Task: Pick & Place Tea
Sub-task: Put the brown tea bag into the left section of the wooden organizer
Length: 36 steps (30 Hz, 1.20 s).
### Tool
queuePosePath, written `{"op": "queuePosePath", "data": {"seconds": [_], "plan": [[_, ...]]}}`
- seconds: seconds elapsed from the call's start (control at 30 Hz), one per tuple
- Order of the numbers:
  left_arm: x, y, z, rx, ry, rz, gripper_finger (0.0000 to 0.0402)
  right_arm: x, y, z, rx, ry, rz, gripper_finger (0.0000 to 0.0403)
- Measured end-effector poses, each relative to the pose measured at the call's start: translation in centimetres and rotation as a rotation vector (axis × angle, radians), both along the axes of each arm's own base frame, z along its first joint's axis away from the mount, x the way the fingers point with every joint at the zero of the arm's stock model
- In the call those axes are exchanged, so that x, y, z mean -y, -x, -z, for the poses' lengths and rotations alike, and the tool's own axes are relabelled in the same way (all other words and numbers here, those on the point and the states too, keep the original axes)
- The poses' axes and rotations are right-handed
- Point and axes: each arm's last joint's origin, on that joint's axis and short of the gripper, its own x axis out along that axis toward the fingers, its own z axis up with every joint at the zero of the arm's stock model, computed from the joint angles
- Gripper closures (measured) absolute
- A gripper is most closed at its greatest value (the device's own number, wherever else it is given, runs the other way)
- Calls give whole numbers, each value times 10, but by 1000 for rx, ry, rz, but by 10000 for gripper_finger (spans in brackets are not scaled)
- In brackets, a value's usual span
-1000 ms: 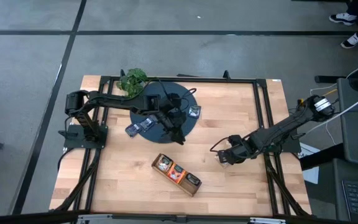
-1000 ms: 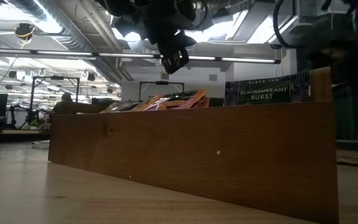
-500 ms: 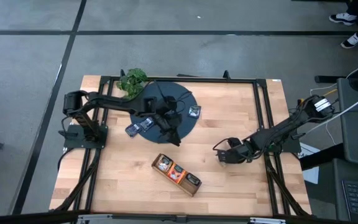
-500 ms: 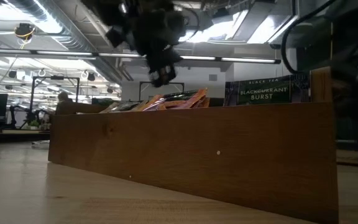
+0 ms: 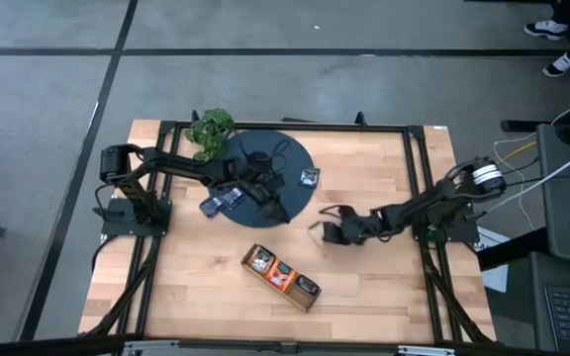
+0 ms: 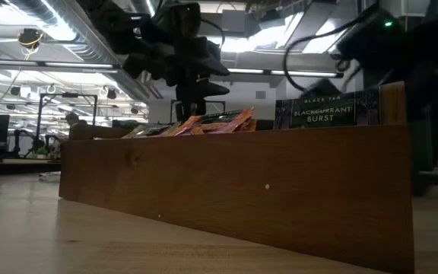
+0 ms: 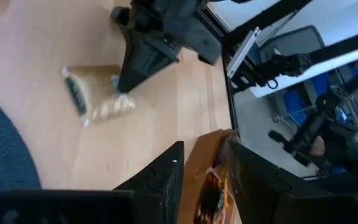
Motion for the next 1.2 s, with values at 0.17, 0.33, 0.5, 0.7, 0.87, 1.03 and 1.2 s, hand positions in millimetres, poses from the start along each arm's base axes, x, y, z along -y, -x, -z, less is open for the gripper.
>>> {"op": "queuePosePath", "data": {"seconds": [0.17, 0.33, 0.5, 0.7, 0.87, 1.03, 1.2], "plan": [[-2, 0, 0, 2, -4, -9, 286, 12, -16, -8, 95, 88, -16, 398], [0, -1, 0, 30, -69, -10, 286, 14, -25, -33, 76, 126, -37, 394], [8, -5, 3, 46, -184, -42, 306, 13, -31, -60, -129, 165, -79, 395], [25, -14, 18, 43, -297, 11, 376, 11, -39, -83, -247, 215, -148, 390], [32, -27, 26, 66, -466, 10, 398, 7, -41, -88, -232, 228, -218, 371], [38, -33, 40, 50, -567, 36, 399, -7, -38, -88, -231, 260, -283, 349], [44, -38, 64, 10, -566, 66, 400, -23, -33, -87, -238, 278, -233, 332]]}}
